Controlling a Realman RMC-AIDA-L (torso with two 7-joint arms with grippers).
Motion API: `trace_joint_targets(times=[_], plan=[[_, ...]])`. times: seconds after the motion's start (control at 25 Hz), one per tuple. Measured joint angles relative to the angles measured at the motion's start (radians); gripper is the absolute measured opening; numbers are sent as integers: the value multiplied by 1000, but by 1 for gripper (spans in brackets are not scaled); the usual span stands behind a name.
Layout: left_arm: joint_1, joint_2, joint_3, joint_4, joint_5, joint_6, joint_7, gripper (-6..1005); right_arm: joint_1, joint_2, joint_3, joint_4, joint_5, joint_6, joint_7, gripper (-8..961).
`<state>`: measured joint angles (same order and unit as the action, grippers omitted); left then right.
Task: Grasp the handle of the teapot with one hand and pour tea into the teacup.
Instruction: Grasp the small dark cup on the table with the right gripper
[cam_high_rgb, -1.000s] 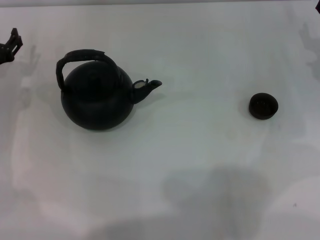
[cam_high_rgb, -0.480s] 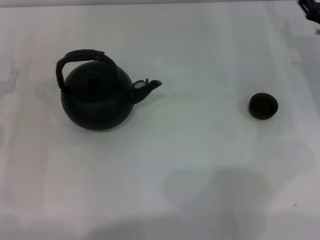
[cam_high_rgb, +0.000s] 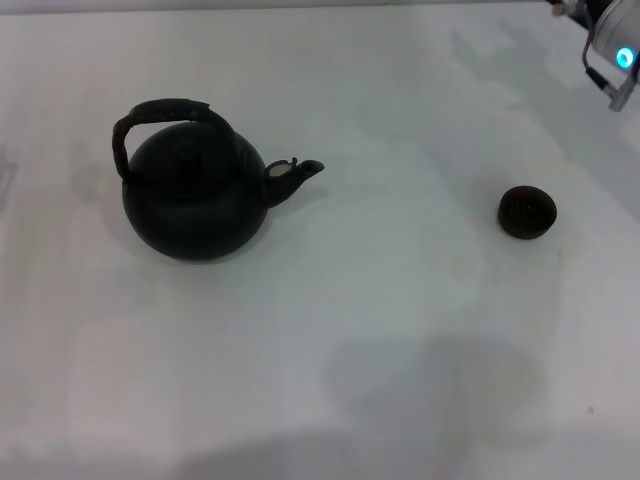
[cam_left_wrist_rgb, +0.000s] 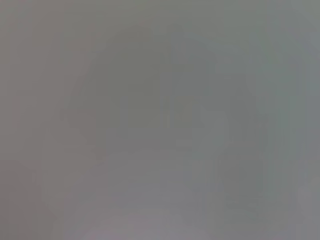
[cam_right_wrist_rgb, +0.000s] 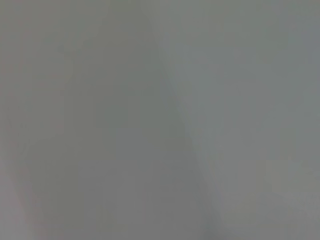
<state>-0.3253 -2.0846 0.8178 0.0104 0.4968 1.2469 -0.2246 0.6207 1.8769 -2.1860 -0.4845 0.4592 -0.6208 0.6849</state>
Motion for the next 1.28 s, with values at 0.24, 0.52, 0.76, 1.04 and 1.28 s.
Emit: trace_joint_targets(times=[0.24, 0.52, 0.76, 1.04, 1.28], plan=[[5, 0, 0, -2, -14, 1, -4, 872, 20, -134, 25, 22, -538, -219, 594, 842], [-4, 0, 6, -3, -10, 2, -4, 873, 85, -160, 182, 248, -981, -590, 773, 826], [-8, 1, 6, -3, -13, 2, -4, 873, 90, -179, 240, 248, -1180, -673, 783, 815], [-15, 2, 6, -3, -11, -4, -4, 873, 59, -175, 248, 247, -1217, -652, 723, 817], [-13, 4, 6, -1, -13, -2, -4, 872, 85, -189, 253, 221, -1323, -636, 779, 818]])
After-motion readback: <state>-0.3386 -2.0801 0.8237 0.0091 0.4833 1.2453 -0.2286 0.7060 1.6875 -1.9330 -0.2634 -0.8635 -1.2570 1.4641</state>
